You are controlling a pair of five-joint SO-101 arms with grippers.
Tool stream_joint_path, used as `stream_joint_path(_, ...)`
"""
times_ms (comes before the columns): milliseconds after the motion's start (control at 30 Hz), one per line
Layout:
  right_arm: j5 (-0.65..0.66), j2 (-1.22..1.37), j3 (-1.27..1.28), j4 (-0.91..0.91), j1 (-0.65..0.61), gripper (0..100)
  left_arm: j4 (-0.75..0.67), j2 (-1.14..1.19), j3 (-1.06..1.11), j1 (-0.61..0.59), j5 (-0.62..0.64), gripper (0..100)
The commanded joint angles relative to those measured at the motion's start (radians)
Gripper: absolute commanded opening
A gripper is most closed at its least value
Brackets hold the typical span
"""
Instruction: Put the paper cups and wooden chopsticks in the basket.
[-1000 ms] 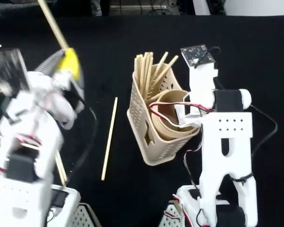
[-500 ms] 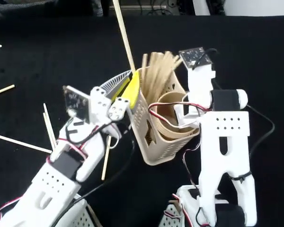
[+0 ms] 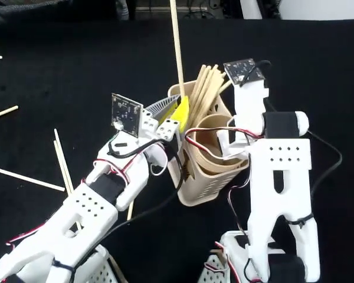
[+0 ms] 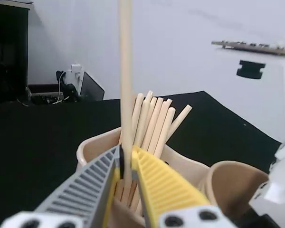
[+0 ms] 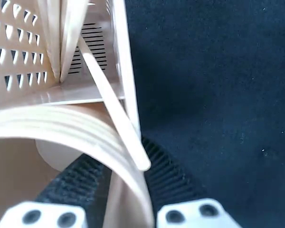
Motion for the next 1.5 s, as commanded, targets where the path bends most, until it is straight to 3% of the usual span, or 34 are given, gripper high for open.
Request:
stream_joint_path(0, 0.008, 0.022, 0.025, -0.011, -0.009, 1.1, -0.012, 0.002, -0.019, 0.002, 0.005, 3)
stream_joint_path(67, 0.008, 0.022, 0.025, -0.011, -0.009, 1.1, -0.006, -0.006, 0.005, 0.004, 0.003, 5)
stream_joint_path(200, 0.008, 0.022, 0.024, -0.011, -0.009, 1.1, 0.034, -0.008, 0.016, -0.022, 0.011, 17)
stream_joint_path(467, 0.006, 0.024, 0.022, -0.011, -0.009, 1.1, 0.525, -0.009, -0.285, -0.163, 0.005, 17)
stream_joint_path(667, 0.006, 0.027, 0.022, -0.011, -0.009, 1.1, 1.129, -0.095, -0.668, -0.499, 0.012, 17)
stream_joint_path(800, 0.006, 0.028, 0.021, -0.011, -0.009, 1.1, 1.392, -0.091, -0.691, -0.823, 0.002, 18)
stream_joint_path(900, 0.006, 0.028, 0.021, -0.026, -0.011, 1.1, 1.393, -0.037, -0.575, -1.073, -0.052, 20)
stream_joint_path(1033, 0.003, 0.03, 0.025, -0.037, -0.021, 1.1, 1.188, 0.11, -0.412, -1.283, -0.127, 22)
stream_joint_path(1133, -0.006, 0.03, 0.035, -0.032, -0.064, 1.1, 1.068, 0.281, -0.381, -1.337, -0.129, 22)
stream_joint_path(1267, -0.031, 0.03, 0.044, -0.037, -0.091, 1.1, 1.016, 0.54, -0.443, -1.353, -0.129, 22)
stream_joint_path(1467, -0.029, 0.03, 0.042, -0.034, -0.083, 1.1, 1.089, 0.93, -0.664, -1.411, -0.057, 22)
